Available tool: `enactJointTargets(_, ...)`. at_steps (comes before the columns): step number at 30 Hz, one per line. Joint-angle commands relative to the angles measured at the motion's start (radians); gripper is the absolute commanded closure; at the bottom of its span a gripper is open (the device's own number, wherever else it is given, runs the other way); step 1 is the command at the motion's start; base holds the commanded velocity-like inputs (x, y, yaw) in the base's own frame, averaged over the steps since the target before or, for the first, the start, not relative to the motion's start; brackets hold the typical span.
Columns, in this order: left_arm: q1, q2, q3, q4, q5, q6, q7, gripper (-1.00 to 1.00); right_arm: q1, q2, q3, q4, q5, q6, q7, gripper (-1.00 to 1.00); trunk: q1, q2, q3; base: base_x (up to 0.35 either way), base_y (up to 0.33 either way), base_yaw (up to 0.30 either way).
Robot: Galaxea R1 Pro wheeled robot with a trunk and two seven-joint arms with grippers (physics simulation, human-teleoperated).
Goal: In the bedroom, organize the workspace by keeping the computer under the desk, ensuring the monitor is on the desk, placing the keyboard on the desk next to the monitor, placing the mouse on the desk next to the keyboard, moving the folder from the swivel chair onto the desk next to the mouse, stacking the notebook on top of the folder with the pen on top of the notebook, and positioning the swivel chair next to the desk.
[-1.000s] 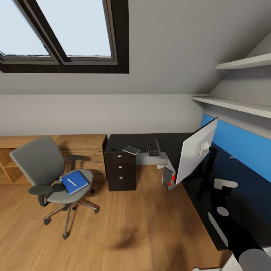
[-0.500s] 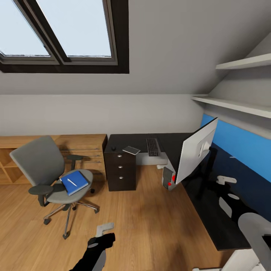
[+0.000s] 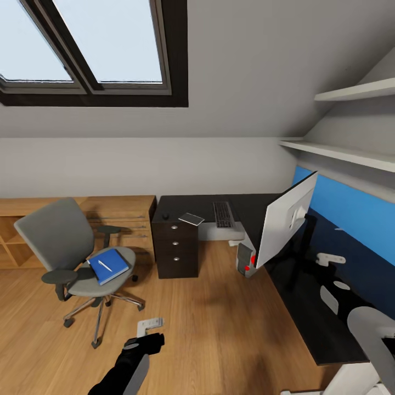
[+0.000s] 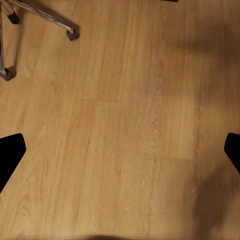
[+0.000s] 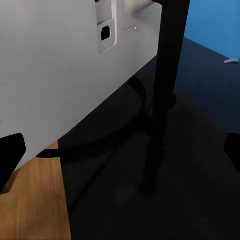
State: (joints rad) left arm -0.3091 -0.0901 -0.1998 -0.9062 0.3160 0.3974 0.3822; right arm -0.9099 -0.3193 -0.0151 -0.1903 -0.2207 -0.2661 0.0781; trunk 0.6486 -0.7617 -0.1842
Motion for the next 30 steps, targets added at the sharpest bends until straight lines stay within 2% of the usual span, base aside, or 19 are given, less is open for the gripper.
enactJointTargets(1, -0.001, 0.002, -0.004, -0.002, 0.011, 0.004, 0.010, -1.00, -0.001, 0.003, -0.001, 0.005, -0.011, -0.008, 0.008, -1.00, 0.000, -0.001, -0.002, 0.000, 0.000, 0.000)
enactJointTargets(16, -0.001, 0.004, -0.004, -0.002, 0.009, 0.009, 0.011, -1.00, -0.001, 0.018, 0.000, 0.007, -0.011, -0.014, 0.003, -1.00, 0.000, -0.001, -0.002, 0.000, 0.000, 0.000)
enactJointTargets(19, -0.001, 0.002, -0.005, 0.004, 0.010, 0.009, 0.011, -1.00, -0.001, 0.035, -0.003, 0.008, -0.008, -0.040, 0.002, -1.00, 0.000, -0.001, -0.002, 0.000, -0.003, 0.000)
enactJointTargets(30, -0.001, 0.000, -0.007, 0.021, 0.009, 0.009, 0.011, -1.00, -0.001, 0.040, -0.002, 0.015, -0.009, -0.061, 0.002, -1.00, 0.000, -0.001, -0.002, 0.000, -0.131, -0.010)
